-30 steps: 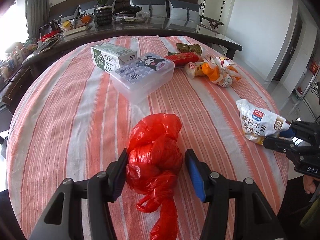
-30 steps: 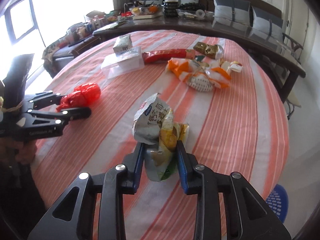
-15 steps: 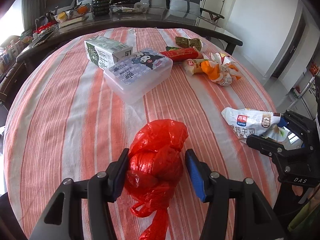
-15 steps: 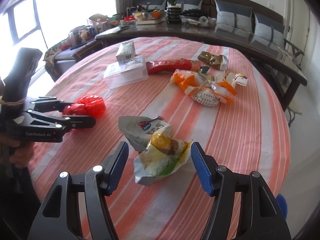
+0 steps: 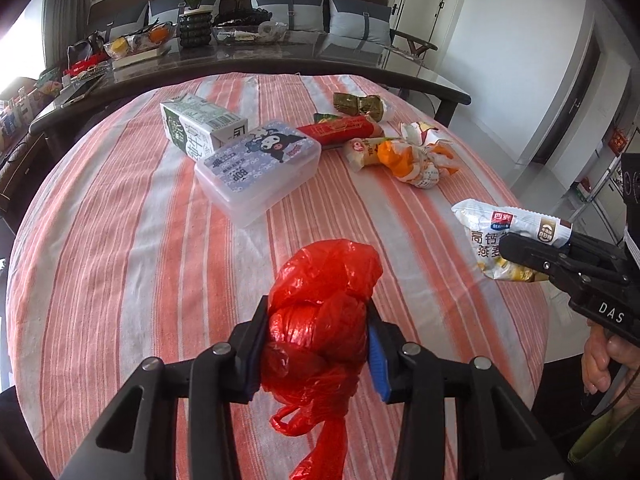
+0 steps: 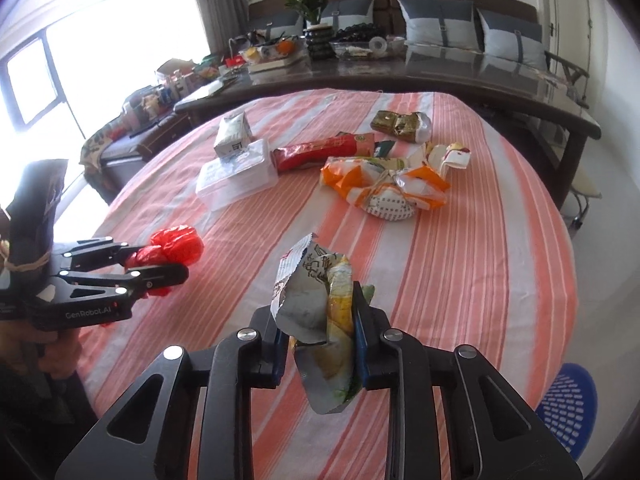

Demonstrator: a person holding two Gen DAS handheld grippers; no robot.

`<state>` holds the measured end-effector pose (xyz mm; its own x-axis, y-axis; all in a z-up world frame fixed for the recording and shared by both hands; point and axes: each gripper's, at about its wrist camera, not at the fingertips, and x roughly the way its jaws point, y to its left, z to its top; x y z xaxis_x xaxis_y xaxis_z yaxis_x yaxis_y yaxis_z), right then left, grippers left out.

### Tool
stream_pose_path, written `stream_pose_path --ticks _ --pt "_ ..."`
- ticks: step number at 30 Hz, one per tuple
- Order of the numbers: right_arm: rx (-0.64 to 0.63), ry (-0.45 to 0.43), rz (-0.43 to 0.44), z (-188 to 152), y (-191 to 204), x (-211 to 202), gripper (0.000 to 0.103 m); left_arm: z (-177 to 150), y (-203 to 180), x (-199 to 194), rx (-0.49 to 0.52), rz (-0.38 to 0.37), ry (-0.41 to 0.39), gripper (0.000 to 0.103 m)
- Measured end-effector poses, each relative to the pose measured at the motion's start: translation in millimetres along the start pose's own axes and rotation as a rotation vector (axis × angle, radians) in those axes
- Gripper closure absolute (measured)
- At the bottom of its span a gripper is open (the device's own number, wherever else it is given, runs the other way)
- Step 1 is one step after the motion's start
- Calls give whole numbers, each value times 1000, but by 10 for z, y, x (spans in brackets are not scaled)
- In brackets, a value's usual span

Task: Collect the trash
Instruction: 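Carry the bag and wrapper to the blue wastebasket and release both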

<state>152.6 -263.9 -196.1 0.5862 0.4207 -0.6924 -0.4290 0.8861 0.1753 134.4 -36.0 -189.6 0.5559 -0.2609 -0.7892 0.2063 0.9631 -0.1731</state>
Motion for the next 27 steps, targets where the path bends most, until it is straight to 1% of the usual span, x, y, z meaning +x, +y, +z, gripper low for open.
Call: stream_pose_path --ticks 2,9,15,21,27 --pt "17 -18 12 6 -36 -75 77 33 -62 -31 4 -13 -8 61" --pt "67 -38 10 -26 -186 -197 77 115 -274 -52 11 -55 -11 61" --pt "94 -39 -3 -80 -315 -269 77 171 -517 47 31 -75 5 61" --pt "119 -64 -9 -130 -419 -390 78 194 -761 148 67 -98 16 61" --pt "192 -89 -23 -202 -677 -556 78 215 -1026 217 102 -129 29 61"
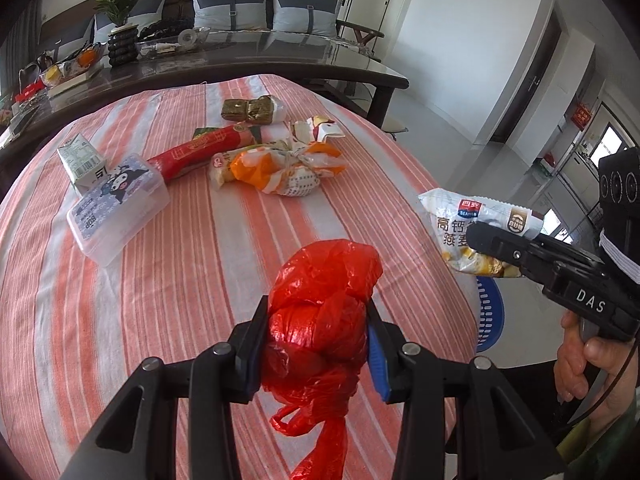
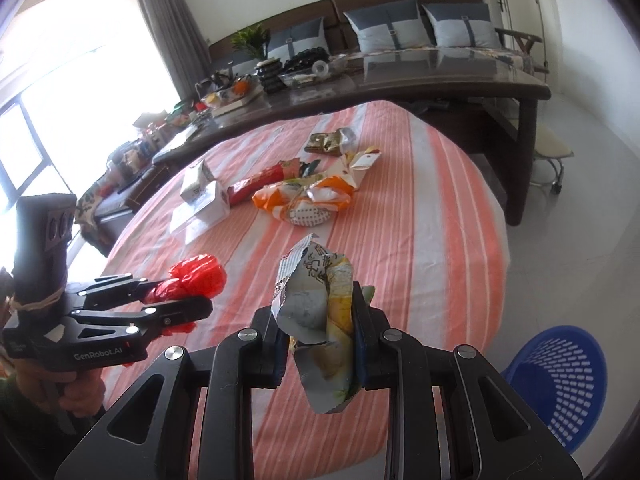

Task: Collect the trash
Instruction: 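Carry the bag and wrapper to the blue wastebasket and release both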

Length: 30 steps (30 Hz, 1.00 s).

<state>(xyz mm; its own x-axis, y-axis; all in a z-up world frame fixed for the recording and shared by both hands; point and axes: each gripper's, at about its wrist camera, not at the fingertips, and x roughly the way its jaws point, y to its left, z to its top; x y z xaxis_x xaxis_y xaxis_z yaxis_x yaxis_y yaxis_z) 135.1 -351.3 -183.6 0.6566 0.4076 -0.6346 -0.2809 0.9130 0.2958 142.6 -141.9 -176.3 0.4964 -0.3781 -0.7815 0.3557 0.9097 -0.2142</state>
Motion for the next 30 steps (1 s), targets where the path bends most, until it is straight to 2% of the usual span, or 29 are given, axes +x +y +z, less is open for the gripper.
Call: stream_pose_path --ticks 4,10,16,21,25,30 --pt "65 -19 -72 1 -341 -215 77 134 -293 42 41 -61 -3 61" --pt "197 -27 -244 14 -1101 -688 77 417 -904 238 90 -187 9 61" --pt "290 19 -390 -4 -1870 -968 77 624 -1661 685 138 -280 67 60" --pt "379 1 -509 -317 -2373 -1007 77 642 -2200 1153 191 -334 122 60" --pt "499 23 -485 -555 -2711 -1093 77 595 -2471 1499 222 -351 150 60" --pt "533 34 -492 -620 -2883 -1167 76 549 -2608 1938 224 -349 189 60"
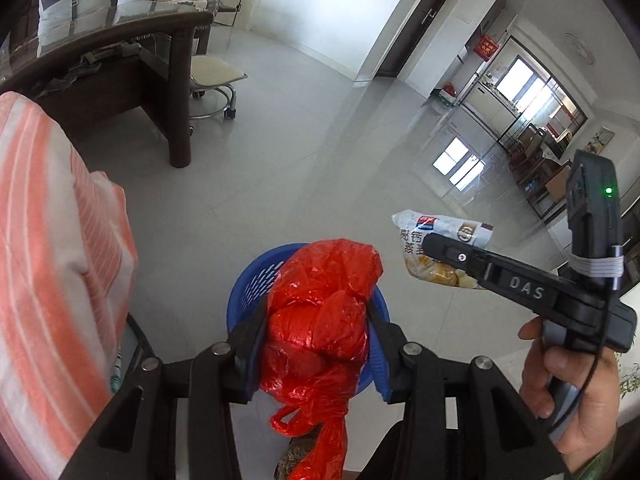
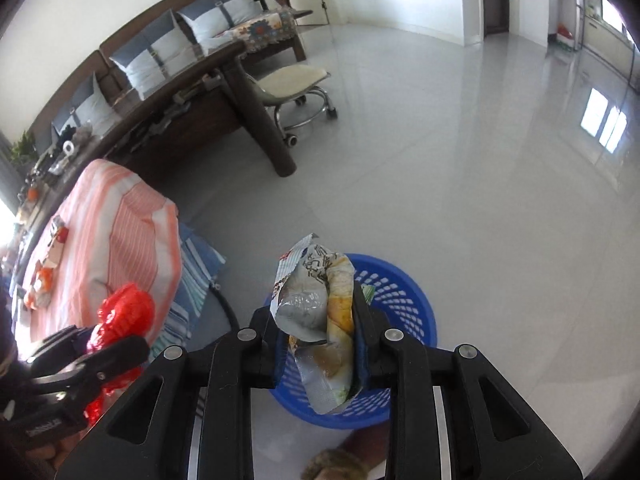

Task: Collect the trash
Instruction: 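Carry the bag and wrapper to the blue wastebasket and release both, then move both open tools back over the table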

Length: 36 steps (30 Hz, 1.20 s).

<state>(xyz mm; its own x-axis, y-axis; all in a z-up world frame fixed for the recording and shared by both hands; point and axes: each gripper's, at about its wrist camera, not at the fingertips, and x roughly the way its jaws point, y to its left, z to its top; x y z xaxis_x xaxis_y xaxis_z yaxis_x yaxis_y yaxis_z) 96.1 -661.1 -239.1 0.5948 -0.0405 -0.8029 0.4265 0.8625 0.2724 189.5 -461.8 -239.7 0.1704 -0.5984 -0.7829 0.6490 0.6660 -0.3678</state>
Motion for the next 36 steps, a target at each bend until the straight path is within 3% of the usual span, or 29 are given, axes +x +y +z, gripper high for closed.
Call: stream_pose_path --ticks 9,13,16,18,20,28,29,31,36 --pt "82 29 43 -3 -170 28 76 35 54 444 -39 1 74 59" --pt "112 30 48 3 -244 35 74 38 -22 584 -19 -6 95 53" --pt "146 20 71 18 -303 21 65 82 -56 682 -17 -10 108 42" --pt "168 3 91 26 -338 -7 52 80 -108 728 -14 -11 103 42" --pt "181 -26 91 44 -354 -62 44 100 -122 710 -15 -7 94 42" --pt "155 -151 22 126 -254 -302 27 28 -191 71 19 59 -33 42" --pt "140 -165 8 144 -212 -326 21 -3 -182 -65 26 76 -56 42" --pt "104 -196 -24 167 -92 -386 12 -76 -156 -331 46 107 -107 42" --pt "-17 -287 -59 169 353 -526 7 -348 59 -982 61 194 -207 41"
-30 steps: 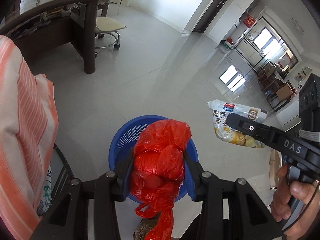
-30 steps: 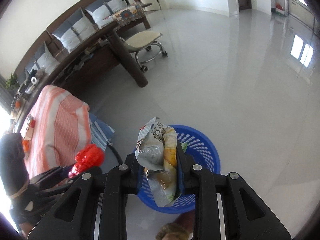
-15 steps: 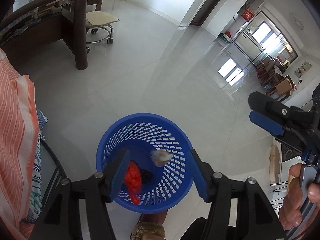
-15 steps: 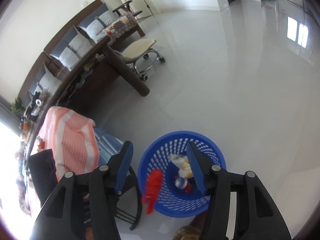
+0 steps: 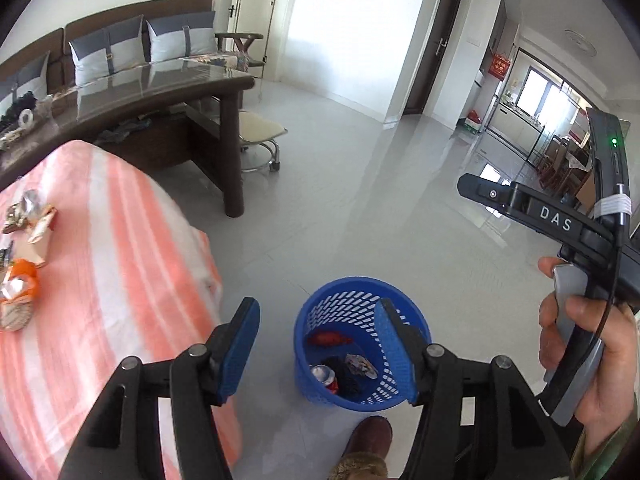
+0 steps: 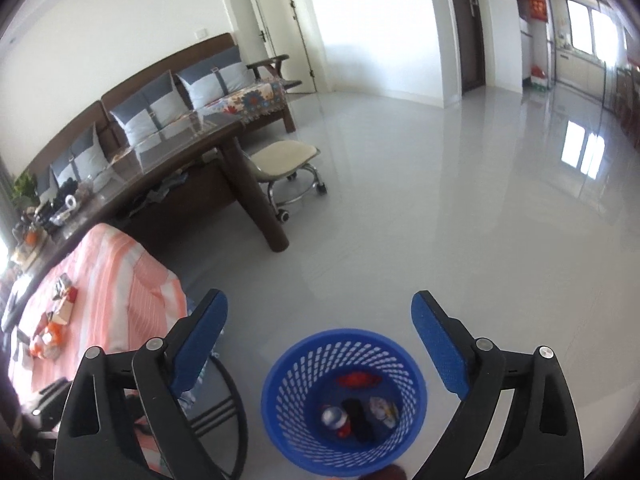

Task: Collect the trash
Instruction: 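Move both open tools back over the table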

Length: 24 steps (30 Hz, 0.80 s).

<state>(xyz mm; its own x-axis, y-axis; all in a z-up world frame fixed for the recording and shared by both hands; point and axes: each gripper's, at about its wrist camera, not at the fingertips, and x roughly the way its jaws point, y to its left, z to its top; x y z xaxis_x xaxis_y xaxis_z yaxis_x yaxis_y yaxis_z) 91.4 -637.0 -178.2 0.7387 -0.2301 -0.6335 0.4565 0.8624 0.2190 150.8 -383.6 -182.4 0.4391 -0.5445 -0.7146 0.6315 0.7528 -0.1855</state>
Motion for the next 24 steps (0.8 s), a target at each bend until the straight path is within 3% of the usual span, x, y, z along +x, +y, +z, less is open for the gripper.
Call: stream_pose_path --ticks 4,11,16,24 --pt "-102 -62 56 -51 495 -121 6 -208 373 -455 -49 113 -40 27" --pt "-328 -125 257 -347 1637 -310 1 -660 1099 -1116 -93 370 -112 25" --pt "-446 -37 372 -689 2321 -252 1 -1033 1606 -1382 -160 494 -72 25" --pt "-672 187 469 -1441 3074 -67 1 -1331 2249 -1476 -304 511 29 25"
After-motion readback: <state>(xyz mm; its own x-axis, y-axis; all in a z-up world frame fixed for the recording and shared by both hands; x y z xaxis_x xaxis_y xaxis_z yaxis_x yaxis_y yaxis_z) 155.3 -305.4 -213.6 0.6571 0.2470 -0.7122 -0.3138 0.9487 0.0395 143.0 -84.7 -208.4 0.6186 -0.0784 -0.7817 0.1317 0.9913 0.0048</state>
